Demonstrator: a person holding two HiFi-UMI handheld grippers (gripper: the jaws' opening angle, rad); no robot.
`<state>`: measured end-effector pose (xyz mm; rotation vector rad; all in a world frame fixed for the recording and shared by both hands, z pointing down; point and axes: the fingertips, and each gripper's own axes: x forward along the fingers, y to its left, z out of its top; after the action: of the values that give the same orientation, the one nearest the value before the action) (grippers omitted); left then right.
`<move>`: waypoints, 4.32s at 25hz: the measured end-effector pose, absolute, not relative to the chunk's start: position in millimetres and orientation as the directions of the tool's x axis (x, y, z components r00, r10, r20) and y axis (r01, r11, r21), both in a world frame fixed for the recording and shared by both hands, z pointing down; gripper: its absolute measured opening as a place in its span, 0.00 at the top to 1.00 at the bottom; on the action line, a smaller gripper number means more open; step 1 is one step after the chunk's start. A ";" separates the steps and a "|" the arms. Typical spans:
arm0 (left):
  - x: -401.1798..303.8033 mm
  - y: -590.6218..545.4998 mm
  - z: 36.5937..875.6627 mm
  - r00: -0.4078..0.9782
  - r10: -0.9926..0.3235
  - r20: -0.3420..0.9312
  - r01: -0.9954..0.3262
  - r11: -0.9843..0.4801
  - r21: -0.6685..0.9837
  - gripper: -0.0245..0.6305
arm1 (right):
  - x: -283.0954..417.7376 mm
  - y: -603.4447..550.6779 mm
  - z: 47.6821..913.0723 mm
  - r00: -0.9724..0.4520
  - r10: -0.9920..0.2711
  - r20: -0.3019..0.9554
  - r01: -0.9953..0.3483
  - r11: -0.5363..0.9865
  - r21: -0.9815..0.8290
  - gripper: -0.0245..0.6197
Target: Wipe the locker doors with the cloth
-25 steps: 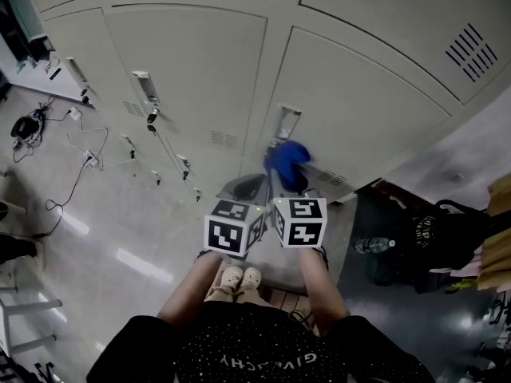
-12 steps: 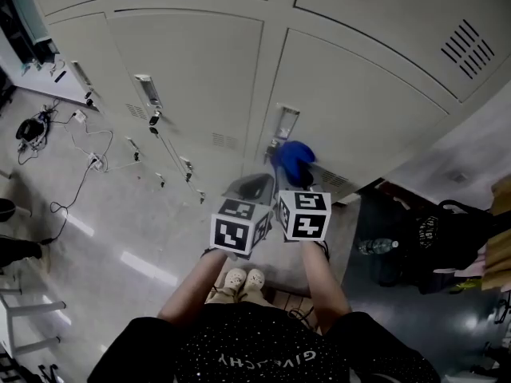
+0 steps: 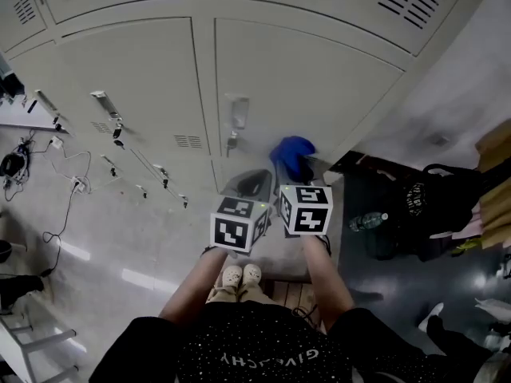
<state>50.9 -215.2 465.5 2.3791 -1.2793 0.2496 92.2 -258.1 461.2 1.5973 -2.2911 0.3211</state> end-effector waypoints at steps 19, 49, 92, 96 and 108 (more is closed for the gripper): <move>156.2 -204.0 467.9 0.703 -0.630 0.331 -0.711 -0.629 0.314 0.95 | 212.4 -235.8 469.5 -0.104 -0.906 0.410 -0.993 0.116 0.006 0.82; -91.0 -201.1 507.9 0.303 -0.850 0.431 -0.934 -0.173 0.314 0.95 | -64.0 -253.1 507.6 -0.550 -0.701 0.454 -0.773 0.633 0.040 0.82; 128.8 -210.6 509.7 0.641 -0.639 0.425 -0.767 -0.545 0.338 0.95 | 176.8 -254.8 500.3 -0.230 -0.872 0.432 -0.967 0.253 -0.004 0.82; 139.1 -210.6 511.1 0.653 -0.624 0.429 -0.757 -0.556 0.343 0.95 | 189.0 -253.3 501.6 -0.211 -0.876 0.434 -0.972 0.234 -0.001 0.82; 132.4 -215.3 516.1 0.656 -0.616 0.436 -0.755 -0.547 0.362 0.95 | 199.9 -252.1 504.6 -0.151 -0.886 0.438 -0.982 0.186 0.038 0.82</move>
<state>132.4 -215.3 516.1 2.3483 -1.0634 0.3497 199.9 -252.1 504.6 1.7609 -2.1062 0.3649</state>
